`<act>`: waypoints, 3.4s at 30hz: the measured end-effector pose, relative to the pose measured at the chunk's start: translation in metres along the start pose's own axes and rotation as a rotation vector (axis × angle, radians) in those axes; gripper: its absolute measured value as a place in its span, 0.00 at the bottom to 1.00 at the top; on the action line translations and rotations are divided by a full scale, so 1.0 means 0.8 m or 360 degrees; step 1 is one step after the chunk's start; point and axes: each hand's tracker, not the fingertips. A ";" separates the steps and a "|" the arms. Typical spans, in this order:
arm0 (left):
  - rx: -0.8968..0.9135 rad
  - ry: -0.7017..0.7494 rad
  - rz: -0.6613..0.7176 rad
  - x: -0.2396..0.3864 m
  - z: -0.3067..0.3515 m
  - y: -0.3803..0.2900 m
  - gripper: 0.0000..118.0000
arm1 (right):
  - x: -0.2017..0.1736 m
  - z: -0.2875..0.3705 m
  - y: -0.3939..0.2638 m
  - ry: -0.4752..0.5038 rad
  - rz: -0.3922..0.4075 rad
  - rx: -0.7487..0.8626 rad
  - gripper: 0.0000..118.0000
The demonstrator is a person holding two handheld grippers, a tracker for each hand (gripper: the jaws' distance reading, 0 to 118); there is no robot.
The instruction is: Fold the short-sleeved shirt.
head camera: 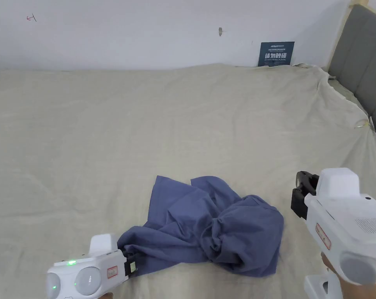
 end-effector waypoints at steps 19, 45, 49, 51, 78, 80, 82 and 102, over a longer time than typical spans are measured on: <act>0.0159 -0.0217 0.0109 -0.005 0.024 0.049 0.04 | 0.009 -0.284 -0.074 0.0207 -0.0072 -0.1035 0.77; 0.0495 -0.0280 0.0199 -0.030 0.092 0.162 0.04 | 0.067 -0.113 0.124 0.0304 -0.0179 -0.0282 0.06; 0.0641 -0.0175 0.0173 -0.042 0.118 0.237 0.04 | 0.073 -0.114 0.180 0.0265 -0.0207 -0.0156 0.06; 0.0685 -0.0159 0.0165 -0.040 0.133 0.271 0.04 | 0.071 -0.117 0.205 0.0224 -0.0192 -0.0087 0.06; 0.1001 0.0262 -0.0046 -0.030 0.105 0.492 0.04 | 0.016 -0.264 0.285 0.0075 -0.0054 0.0181 0.06; 0.0951 0.0261 -0.0042 -0.041 0.082 0.467 0.04 | 0.013 -0.274 0.253 0.0086 -0.0056 0.0124 0.06; 0.0879 0.0274 -0.0048 -0.052 0.060 0.435 0.04 | 0.010 -0.280 0.215 0.0089 -0.0053 0.0053 0.06; 0.0328 0.0252 0.0172 -0.172 0.035 0.059 0.04 | 0.008 -0.091 -0.090 0.0124 -0.0356 -0.0363 0.06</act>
